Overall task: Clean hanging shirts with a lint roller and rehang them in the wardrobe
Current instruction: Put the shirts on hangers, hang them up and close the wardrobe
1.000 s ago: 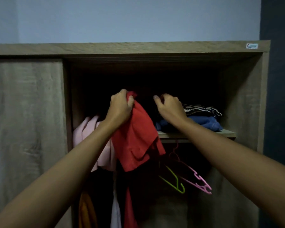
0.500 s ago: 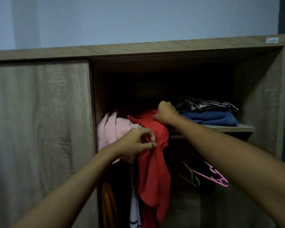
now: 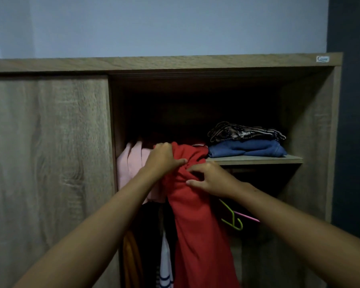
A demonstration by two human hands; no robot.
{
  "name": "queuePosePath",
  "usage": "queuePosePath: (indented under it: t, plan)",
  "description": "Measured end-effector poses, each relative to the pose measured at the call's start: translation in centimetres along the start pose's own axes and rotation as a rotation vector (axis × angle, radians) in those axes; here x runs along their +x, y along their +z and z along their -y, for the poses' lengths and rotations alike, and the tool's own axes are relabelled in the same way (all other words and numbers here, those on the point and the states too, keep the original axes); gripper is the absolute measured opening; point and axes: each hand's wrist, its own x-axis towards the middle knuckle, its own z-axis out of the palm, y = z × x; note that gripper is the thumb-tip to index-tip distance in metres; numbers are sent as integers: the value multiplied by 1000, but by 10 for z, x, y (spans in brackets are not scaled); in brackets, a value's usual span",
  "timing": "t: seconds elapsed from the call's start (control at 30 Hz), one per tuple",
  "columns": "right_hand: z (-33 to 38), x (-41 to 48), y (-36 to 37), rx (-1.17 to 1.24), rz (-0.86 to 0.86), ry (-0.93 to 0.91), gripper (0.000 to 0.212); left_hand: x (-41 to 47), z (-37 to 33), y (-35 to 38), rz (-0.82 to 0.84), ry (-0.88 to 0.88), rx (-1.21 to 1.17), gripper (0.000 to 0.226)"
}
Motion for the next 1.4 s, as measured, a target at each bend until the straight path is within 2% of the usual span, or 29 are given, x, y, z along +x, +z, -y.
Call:
queuePosePath:
  t: [0.07, 0.17, 0.27, 0.37, 0.43, 0.5, 0.53, 0.6, 0.63, 0.7, 0.77, 0.8, 0.83, 0.9, 0.97, 1.0, 1.07, 1.13, 1.17, 1.23, 1.3, 1.33, 1.4]
  plan:
    - [-2, 1, -6, 129, 69, 121, 20, -4, -1, -1, -67, 50, -35, 35]
    - [1, 3, -22, 396, -32, 403, 29, -17, 0, -1, -157, 172, -123, 16]
    - [0, 5, -27, 515, -155, 675, 58, -38, 5, 3, -199, 377, -231, 22]
    - [1, 4, -23, 765, -85, 832, 75, -64, 4, 2, -207, 582, -261, 30]
    - [5, 4, -17, 953, -50, 797, 65, -79, 1, 0, -106, 689, -260, 26]
    - [8, 6, -9, 1053, -161, 704, 39, -91, -3, -3, 40, 742, -242, 21]
    - [8, 6, -6, 1041, -232, 670, 31, -95, -4, -6, 117, 716, -249, 19]
    - [5, 3, -3, 932, -299, 595, 31, -100, -3, -18, 192, 565, -344, 20]
    - [5, -1, -3, 884, -290, 543, 34, -100, -1, -27, 148, 482, -413, 20]
    - [6, -11, -3, 834, -260, 469, 39, -97, 3, -44, -83, 361, -453, 19]
    - [8, -21, -5, 787, -268, 421, 36, -93, 8, -58, -232, 190, -452, 29]
    - [10, -25, -6, 743, -283, 386, 33, -91, 9, -63, -199, 53, -473, 39]
    - [12, -28, -6, 707, -305, 349, 29, -89, 12, -65, -93, -106, -511, 50]
    - [15, -33, -3, 649, -359, 299, 28, -88, 15, -64, 220, -408, -591, 72]
    - [20, -38, 0, 570, -383, 249, 34, -86, 17, -57, 486, -565, -732, 85]
    - [24, -42, 0, 533, -386, 216, 32, -85, 17, -52, 553, -583, -817, 81]
    - [34, -52, -1, 486, -377, 157, 28, -83, 12, -39, 541, -537, -956, 50]
    - [41, -62, -2, 453, -308, 109, 15, -82, 2, -32, 358, -456, -1011, 24]
    - [43, -67, -4, 431, -237, 88, 4, -81, -2, -29, 252, -415, -1024, 18]
    - [44, -76, -13, 430, -21, 112, 20, -81, -9, -29, 78, -318, -1016, 16]
    - [44, -86, -29, 452, 235, 200, 50, -83, -15, -26, -59, -179, -831, 11]
    - [45, -91, -39, 460, 306, 249, 66, -87, -19, -26, -97, -99, -732, 8]
    - [49, -99, -53, 496, 289, 340, 86, -102, -28, -24, -136, 63, -602, 7]
